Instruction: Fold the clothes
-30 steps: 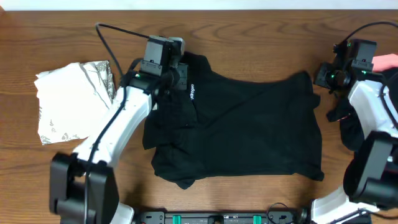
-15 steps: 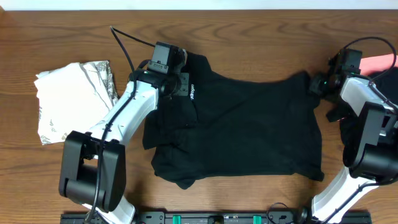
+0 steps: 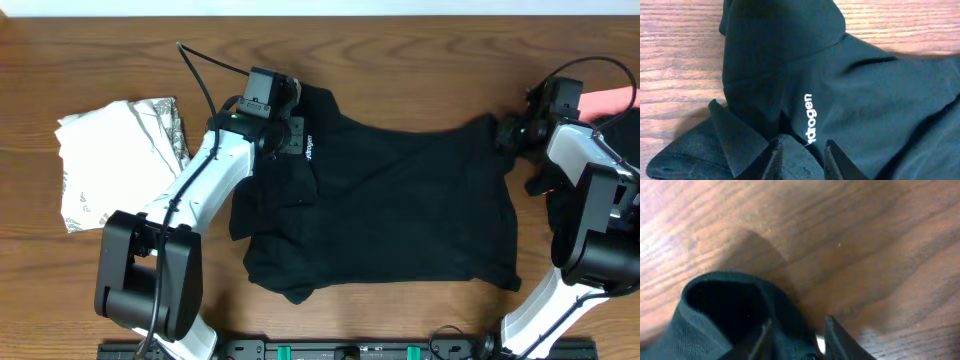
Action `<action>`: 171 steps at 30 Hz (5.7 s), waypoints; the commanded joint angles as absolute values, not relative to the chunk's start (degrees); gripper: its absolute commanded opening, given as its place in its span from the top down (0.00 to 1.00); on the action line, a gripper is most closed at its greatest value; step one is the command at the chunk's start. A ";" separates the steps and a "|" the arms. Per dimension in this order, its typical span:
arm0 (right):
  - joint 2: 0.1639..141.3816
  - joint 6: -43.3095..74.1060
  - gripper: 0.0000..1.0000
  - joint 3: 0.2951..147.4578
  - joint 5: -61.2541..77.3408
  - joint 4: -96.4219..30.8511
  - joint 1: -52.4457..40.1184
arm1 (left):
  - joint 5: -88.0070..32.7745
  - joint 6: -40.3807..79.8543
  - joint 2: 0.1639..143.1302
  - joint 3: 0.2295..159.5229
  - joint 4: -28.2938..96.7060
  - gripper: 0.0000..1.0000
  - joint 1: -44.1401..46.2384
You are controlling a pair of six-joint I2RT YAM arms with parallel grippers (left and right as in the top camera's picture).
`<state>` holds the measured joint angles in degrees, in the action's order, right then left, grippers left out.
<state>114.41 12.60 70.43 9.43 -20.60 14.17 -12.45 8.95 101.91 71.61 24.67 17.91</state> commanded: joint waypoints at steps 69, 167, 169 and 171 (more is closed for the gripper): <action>127.61 8.27 0.78 71.53 11.53 6.39 12.34 | -11.92 11.66 122.26 71.48 -4.64 0.71 17.69; 122.32 4.82 0.52 83.77 29.91 -18.87 19.86 | -11.75 11.68 122.26 71.48 0.27 0.71 16.14; 122.32 4.84 0.51 84.29 33.67 -20.91 19.66 | -11.75 11.68 122.26 71.48 0.45 0.71 16.14; 122.32 4.84 0.50 84.29 34.94 -22.50 19.22 | -11.75 11.68 122.26 71.48 0.47 0.71 16.14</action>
